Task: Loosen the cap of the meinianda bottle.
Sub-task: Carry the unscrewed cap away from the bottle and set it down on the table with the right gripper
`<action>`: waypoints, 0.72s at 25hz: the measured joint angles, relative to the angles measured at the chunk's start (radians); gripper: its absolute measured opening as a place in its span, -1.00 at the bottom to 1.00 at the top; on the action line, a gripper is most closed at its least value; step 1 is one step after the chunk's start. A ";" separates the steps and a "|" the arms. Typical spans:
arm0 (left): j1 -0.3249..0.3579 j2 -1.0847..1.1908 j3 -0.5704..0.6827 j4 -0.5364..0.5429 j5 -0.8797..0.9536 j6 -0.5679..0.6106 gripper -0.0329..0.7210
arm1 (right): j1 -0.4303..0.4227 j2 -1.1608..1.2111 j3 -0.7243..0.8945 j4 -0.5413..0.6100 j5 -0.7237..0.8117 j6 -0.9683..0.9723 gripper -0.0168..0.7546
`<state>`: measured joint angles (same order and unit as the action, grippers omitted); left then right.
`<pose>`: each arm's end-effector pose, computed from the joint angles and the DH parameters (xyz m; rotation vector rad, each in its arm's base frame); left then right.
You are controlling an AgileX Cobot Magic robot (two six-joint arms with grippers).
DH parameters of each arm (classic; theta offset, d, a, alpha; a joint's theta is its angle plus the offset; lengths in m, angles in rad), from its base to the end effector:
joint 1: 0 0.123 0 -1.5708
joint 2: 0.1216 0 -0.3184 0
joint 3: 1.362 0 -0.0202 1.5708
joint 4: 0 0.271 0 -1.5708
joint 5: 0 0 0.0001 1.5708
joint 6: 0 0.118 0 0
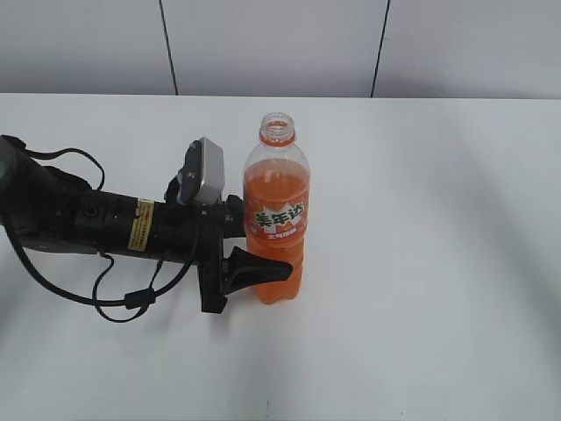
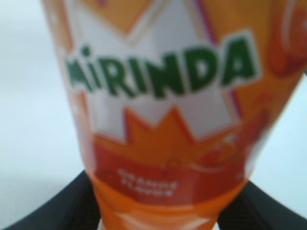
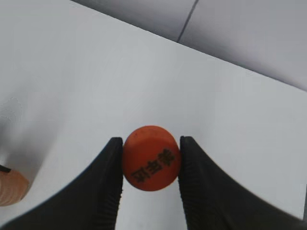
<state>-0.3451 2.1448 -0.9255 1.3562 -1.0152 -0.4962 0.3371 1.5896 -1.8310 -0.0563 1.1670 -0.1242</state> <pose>0.3275 -0.2218 0.0833 1.4063 1.5830 -0.9466 0.3543 0.1177 0.4572 -0.5530 2.3429 0.0259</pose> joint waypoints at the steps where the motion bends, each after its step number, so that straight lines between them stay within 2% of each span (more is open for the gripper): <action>1: 0.000 0.000 0.000 0.000 0.000 0.000 0.17 | -0.023 -0.002 0.007 0.000 0.000 0.007 -0.25; 5: 0.000 0.000 0.000 0.000 0.000 0.000 0.17 | -0.118 -0.005 0.059 0.016 0.025 0.021 -0.25; 10: 0.000 0.000 0.000 0.000 0.000 0.000 0.17 | -0.227 -0.005 0.207 0.144 0.037 0.023 -0.25; 13: 0.000 0.000 0.000 0.000 0.000 0.000 0.17 | -0.269 -0.005 0.320 0.188 -0.021 0.024 -0.25; 18: 0.000 0.000 0.000 0.000 0.000 0.000 0.17 | -0.297 -0.005 0.533 0.194 -0.204 0.024 -0.25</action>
<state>-0.3451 2.1448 -0.9255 1.3562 -1.0152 -0.4962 0.0402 1.5851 -1.2983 0.1381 0.9630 -0.1000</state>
